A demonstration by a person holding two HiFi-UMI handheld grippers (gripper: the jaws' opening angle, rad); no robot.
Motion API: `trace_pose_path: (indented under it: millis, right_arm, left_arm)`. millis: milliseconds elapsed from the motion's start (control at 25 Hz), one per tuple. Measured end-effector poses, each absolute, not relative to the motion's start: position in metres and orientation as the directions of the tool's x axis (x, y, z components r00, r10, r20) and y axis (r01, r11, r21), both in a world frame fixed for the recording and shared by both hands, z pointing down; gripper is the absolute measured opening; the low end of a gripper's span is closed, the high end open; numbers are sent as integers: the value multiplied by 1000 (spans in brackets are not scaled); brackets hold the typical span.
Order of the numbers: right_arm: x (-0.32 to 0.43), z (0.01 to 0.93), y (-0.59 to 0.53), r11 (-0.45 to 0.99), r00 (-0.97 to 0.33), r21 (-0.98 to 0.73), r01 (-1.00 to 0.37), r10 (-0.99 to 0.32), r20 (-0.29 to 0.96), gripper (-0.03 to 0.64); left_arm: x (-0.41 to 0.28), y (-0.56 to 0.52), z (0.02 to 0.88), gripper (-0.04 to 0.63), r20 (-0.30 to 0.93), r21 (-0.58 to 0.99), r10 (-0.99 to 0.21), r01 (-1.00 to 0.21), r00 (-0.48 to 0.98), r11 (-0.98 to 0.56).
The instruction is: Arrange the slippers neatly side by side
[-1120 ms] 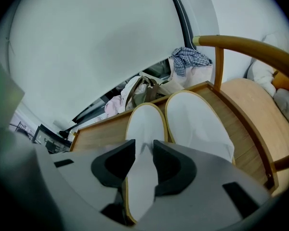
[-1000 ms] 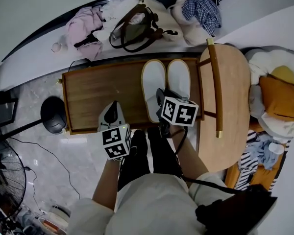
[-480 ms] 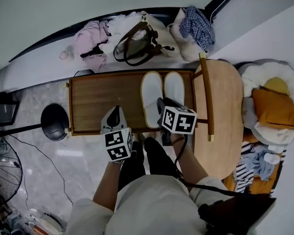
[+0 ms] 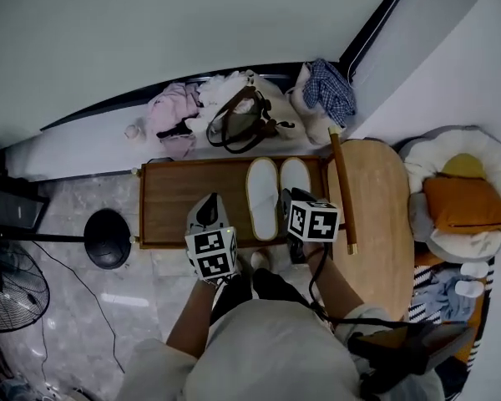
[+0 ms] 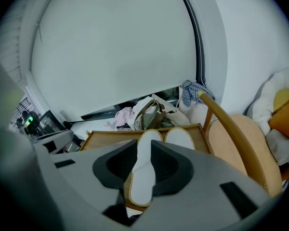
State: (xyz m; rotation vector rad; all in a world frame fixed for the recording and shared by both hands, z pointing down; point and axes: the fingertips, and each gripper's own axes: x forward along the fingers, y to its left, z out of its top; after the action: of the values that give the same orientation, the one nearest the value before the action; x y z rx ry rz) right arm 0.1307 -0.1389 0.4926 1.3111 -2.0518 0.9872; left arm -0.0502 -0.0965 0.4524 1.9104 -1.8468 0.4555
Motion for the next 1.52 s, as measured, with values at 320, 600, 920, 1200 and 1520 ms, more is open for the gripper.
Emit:
trace_pose_path:
  millis: [320,600,920,1200,1520]
  right_arm:
    - [147,450,-162,258,-373,-269,-928,-638,673,66]
    - [161,414,-166,290,-374,-237,-927,-687,623,47]
    - [177,395,-166,292,-338,-175,-940,-736,587,41]
    - [179,399,-161,281,-319,-158,-947,-741,591,34]
    - [179,401,-158,263,-314,-174,-949,-737,599,34]
  left_arm:
    - [-53,-121,401,5,437,49,-897,-998,63,-46]
    - [-44,-131,380,5,401,49,-913,-997,75,-60]
    - [-45,-135,381,5,402,52,-912,-996,83,-68]
    - [-47,-135,385,5,416,55,-905,-996,90,-74]
    - [-42,-136,386,5,420,54,-900,-994,112,-99]
